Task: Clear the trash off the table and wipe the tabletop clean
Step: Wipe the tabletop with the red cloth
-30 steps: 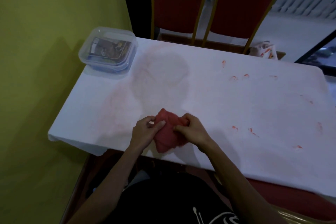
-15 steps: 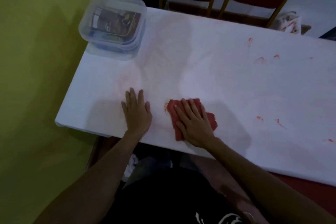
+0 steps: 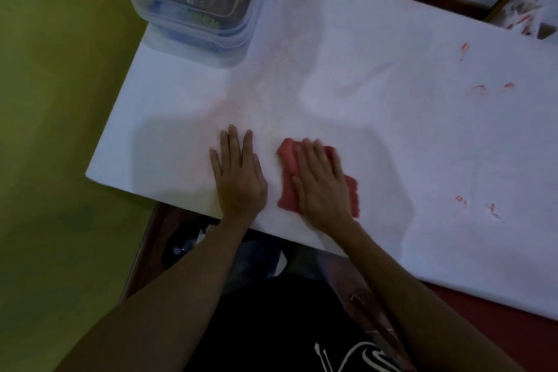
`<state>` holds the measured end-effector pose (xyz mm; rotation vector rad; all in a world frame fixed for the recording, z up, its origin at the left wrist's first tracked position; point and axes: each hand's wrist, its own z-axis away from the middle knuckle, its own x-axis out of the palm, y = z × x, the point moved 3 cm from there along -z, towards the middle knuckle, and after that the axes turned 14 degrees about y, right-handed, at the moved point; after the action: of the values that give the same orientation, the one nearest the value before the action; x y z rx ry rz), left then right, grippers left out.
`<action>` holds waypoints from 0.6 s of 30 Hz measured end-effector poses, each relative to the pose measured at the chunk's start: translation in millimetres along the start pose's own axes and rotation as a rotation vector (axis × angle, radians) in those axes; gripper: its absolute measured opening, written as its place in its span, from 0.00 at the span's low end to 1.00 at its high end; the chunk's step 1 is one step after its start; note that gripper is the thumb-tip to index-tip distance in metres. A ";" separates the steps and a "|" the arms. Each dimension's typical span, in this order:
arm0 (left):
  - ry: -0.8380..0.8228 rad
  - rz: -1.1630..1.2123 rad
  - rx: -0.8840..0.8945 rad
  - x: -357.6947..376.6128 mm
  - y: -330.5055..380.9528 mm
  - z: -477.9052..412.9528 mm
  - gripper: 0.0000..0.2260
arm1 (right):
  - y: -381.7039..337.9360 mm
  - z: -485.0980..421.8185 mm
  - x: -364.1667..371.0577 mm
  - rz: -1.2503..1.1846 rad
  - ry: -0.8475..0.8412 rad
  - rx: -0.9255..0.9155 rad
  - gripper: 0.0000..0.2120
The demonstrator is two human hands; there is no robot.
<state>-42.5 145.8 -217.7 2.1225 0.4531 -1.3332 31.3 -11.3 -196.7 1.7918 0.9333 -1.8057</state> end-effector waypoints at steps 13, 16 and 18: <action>-0.064 -0.003 -0.033 -0.6 -0.6 -4.7 0.23 | -46.7 -8.6 1.3 -0.051 -0.003 0.218 0.34; -0.067 0.007 -0.042 -1.5 -0.2 -4.3 0.23 | -25.8 43.8 3.5 -0.011 -0.071 0.031 0.35; -0.061 0.009 -0.041 -1.1 0.2 -3.7 0.23 | 18.3 46.6 -0.7 0.046 -0.007 0.029 0.29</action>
<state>-40.3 148.0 -215.5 2.0421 0.4414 -1.3675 12.0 -57.2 -201.8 1.8086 0.8608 -1.8048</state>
